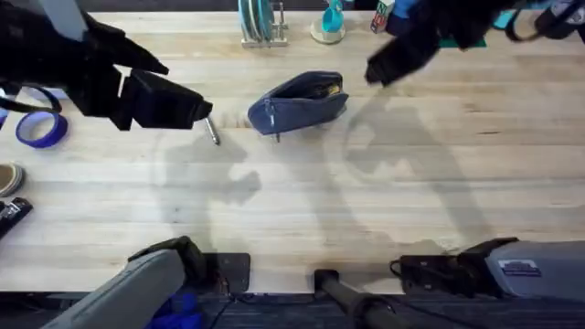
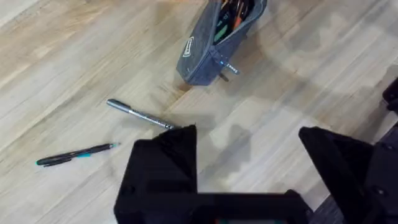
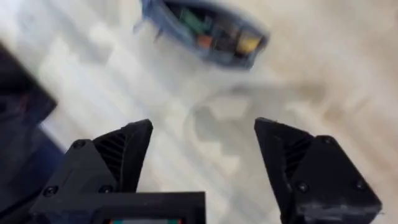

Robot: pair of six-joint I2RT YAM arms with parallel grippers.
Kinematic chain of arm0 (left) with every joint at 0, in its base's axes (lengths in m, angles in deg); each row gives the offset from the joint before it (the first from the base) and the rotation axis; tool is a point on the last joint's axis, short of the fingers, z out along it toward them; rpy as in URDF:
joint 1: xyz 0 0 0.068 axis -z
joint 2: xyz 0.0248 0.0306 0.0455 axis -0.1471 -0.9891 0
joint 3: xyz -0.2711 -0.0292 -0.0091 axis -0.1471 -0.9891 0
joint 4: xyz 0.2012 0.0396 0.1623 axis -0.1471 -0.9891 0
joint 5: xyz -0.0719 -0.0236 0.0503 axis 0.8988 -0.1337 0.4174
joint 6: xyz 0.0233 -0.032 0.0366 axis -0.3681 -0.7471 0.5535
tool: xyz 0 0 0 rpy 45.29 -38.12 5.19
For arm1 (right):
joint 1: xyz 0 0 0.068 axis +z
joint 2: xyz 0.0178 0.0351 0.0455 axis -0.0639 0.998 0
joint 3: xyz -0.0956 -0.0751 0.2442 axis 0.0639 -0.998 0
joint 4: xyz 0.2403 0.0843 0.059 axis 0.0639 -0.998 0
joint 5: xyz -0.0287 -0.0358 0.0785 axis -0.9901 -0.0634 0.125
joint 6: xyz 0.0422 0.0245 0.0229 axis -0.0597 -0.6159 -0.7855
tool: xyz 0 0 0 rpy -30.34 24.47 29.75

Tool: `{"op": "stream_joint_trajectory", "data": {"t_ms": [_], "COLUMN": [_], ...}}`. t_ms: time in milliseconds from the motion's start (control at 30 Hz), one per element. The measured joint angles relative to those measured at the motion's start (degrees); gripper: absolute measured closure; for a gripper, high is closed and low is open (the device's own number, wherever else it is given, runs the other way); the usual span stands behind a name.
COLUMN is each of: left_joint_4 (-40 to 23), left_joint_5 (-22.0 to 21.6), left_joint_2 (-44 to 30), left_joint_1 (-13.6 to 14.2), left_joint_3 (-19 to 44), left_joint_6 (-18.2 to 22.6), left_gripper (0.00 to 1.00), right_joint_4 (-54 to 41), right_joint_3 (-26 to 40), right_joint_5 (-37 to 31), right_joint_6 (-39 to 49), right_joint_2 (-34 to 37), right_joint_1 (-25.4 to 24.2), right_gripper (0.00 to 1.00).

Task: Unzip the bag, pick up the pens from the table one at a time and place them inside, then zip the bag closed.

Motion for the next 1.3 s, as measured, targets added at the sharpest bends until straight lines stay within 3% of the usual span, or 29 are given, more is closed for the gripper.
{"op": "stream_joint_trajectory", "data": {"t_ms": [233,467,700,1067,1300], "left_joint_4": [0.29,2.20,2.73,1.12,2.34], "left_joint_5": [-0.84,-5.63,-6.59,10.25,11.83], "left_joint_2": [0.00,0.00,0.00,-0.02,-0.02], "left_joint_1": [0.01,0.00,0.00,0.00,0.01], "left_joint_3": [0.01,0.02,0.02,0.02,0.02], "left_joint_6": [-1.89,-9.96,-13.50,-14.36,-15.60], "left_gripper": [0.005,0.005,0.005,0.005,0.005], "right_joint_4": [-1.13,-1.11,-1.11,-1.11,-1.11], "right_joint_3": [-1.23,-1.23,-1.23,-1.23,-1.23], "right_joint_5": [0.02,0.02,0.02,0.02,0.01], "right_joint_6": [-1.10,-1.53,-1.69,-1.69,-1.69], "right_joint_2": [0.84,0.84,0.84,0.84,0.84], "right_joint_1": [0.00,0.01,0.00,0.00,0.01], "right_gripper": [0.005,0.005,0.005,0.005,0.005]}}
